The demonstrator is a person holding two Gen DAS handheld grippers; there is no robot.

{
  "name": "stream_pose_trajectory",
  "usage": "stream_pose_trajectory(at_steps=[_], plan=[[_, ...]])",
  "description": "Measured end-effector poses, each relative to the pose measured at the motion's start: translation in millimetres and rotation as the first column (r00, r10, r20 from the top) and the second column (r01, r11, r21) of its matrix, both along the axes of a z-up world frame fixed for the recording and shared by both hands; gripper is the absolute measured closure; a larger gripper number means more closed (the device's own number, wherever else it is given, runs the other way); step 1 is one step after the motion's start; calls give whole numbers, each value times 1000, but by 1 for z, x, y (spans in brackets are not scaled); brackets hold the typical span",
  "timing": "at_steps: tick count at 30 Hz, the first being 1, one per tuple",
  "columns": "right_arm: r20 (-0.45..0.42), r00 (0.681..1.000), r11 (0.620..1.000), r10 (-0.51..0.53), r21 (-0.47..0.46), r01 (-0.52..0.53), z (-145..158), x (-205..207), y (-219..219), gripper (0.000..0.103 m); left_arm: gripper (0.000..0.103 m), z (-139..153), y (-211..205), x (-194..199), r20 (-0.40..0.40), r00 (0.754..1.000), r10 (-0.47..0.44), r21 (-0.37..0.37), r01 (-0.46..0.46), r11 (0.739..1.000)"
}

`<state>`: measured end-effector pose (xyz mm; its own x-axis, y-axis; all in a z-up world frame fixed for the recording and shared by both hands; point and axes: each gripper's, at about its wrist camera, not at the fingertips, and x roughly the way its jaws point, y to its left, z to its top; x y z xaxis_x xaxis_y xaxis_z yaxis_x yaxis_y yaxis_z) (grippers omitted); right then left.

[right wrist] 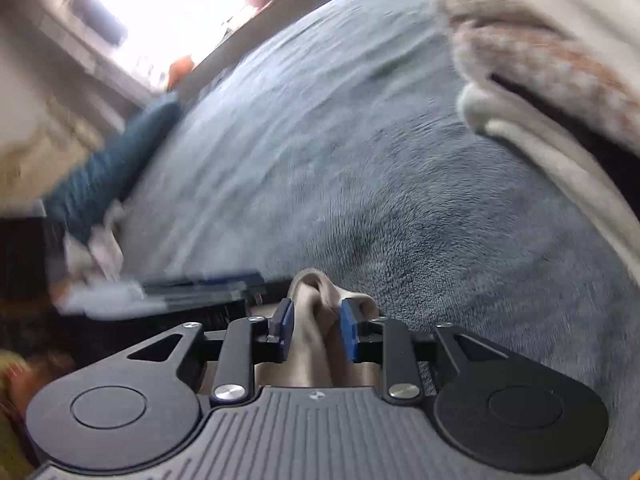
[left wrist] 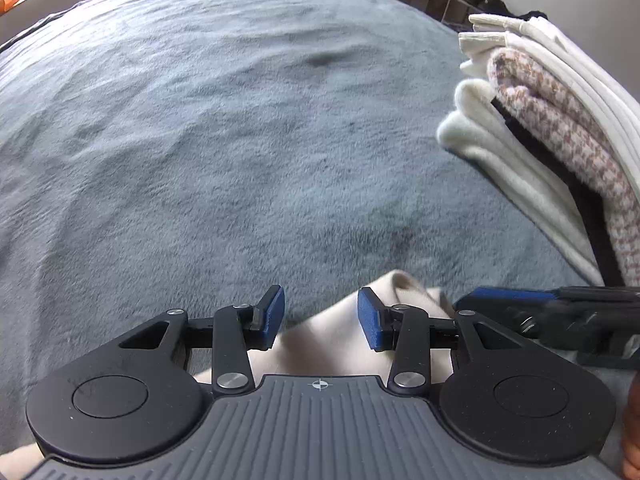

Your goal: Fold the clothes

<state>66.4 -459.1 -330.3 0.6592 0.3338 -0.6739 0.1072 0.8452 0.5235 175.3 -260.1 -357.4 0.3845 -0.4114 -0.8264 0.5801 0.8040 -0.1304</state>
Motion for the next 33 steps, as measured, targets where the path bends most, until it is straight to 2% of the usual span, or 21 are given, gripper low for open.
stream_pose_trajectory(at_steps=[4, 7, 9, 12, 15, 18, 19, 21, 22, 23, 25, 26, 27, 28, 29, 31, 33], plan=[[29, 999, 987, 21, -160, -16, 8, -9, 6, 83, 63, -2, -2, 8, -2, 1000, 22, -14, -22, 1000], [48, 998, 964, 33, -264, -20, 14, -18, 8, 80, 63, 14, 8, 7, 14, 999, 52, -18, -52, 998], [34, 999, 976, 9, -219, -1, 23, -37, -6, 80, 63, 26, 19, 0, 3, 998, 64, -34, -64, 997], [24, 994, 974, 103, -207, -96, 33, -59, 5, 80, 63, 41, 31, -14, -34, 998, 57, -58, -59, 997], [27, 975, 955, 221, -208, -211, 43, -80, 23, 82, 63, 28, 19, -28, -80, 996, -25, -40, 22, 999], [30, 944, 914, 329, -262, -310, 38, -87, 46, 86, 63, 8, 3, -31, -60, 997, -40, -34, 38, 999], [9, 936, 897, 353, -290, -335, 32, -86, 54, 88, 62, 2, -1, -31, -49, 998, -41, -34, 39, 999], [-114, 932, 880, 344, -309, -362, 6, -81, 61, 96, 59, -3, -5, -30, -38, 999, -34, -47, 32, 998], [-145, 936, 895, 321, -276, -349, -2, -83, 58, 99, 59, -3, -5, -30, -34, 999, -28, -56, 26, 998], [-139, 947, 922, 289, -228, -314, 2, -84, 52, 99, 59, -3, -5, -30, -29, 999, -25, -62, 23, 998], [-102, 967, 960, 233, -135, -246, 16, -87, 38, 95, 59, -4, -4, -32, -18, 999, -29, -67, 28, 997], [-64, 976, 970, 208, -118, -214, 25, -88, 33, 90, 59, -3, -3, -32, -18, 999, -32, -70, 30, 997], [-40, 982, 975, 183, -123, -187, 28, -88, 29, 84, 59, -4, -2, -31, -18, 999, -34, -77, 32, 996], [-15, 987, 979, 159, -127, -160, 31, -87, 25, 69, 59, -4, -1, -30, -19, 999, -35, -84, 34, 996], [3, 990, 982, 140, -129, -138, 33, -86, 21, 62, 59, -4, 1, -30, -20, 999, -37, -91, 35, 995], [-14, 990, 984, 143, -107, -144, 21, -77, 18, 62, 59, -4, 2, -29, -18, 999, -47, -97, 46, 994], [-41, 980, 980, 196, -30, -198, 5, -71, 19, 63, 59, -4, 3, -30, -13, 998, -59, -100, 58, 993]])
